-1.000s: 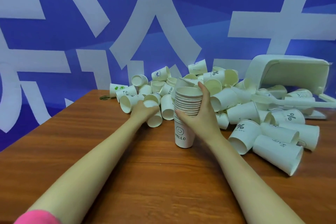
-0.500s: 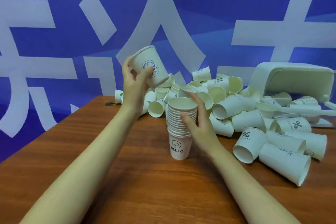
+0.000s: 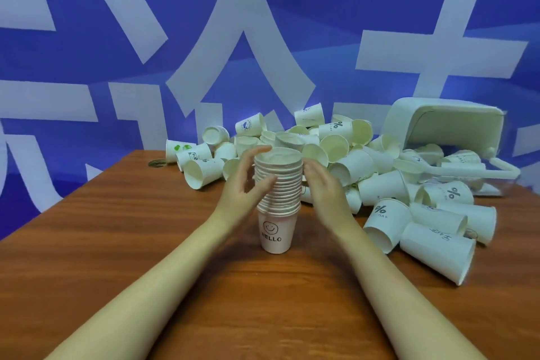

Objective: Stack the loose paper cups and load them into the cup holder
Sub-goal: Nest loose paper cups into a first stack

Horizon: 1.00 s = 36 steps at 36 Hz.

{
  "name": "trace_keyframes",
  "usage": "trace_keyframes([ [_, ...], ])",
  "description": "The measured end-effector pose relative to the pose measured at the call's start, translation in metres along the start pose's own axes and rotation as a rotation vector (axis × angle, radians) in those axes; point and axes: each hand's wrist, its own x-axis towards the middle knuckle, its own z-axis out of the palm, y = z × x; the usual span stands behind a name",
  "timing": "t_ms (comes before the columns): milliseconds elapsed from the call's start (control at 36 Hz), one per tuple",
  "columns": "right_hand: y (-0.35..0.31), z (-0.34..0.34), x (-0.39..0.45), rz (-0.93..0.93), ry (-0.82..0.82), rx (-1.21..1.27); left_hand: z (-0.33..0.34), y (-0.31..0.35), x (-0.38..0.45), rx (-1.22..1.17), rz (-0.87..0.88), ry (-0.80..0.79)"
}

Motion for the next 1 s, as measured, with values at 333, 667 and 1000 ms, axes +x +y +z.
trace_keyframes([
  [333, 0.020, -0.081, 0.071, 0.418, 0.218, -0.950, 0.005, 0.005, -0.004, 0.022, -0.035, -0.042],
  [667, 0.039, -0.075, 0.092, 0.541, 0.161, -0.821, 0.005, 0.002, -0.003, 0.036, -0.042, -0.079],
  [1000, -0.014, -0.050, 0.060, 0.133, 0.308, 0.103, 0.009, -0.006, 0.001, -0.038, -0.085, 0.010],
])
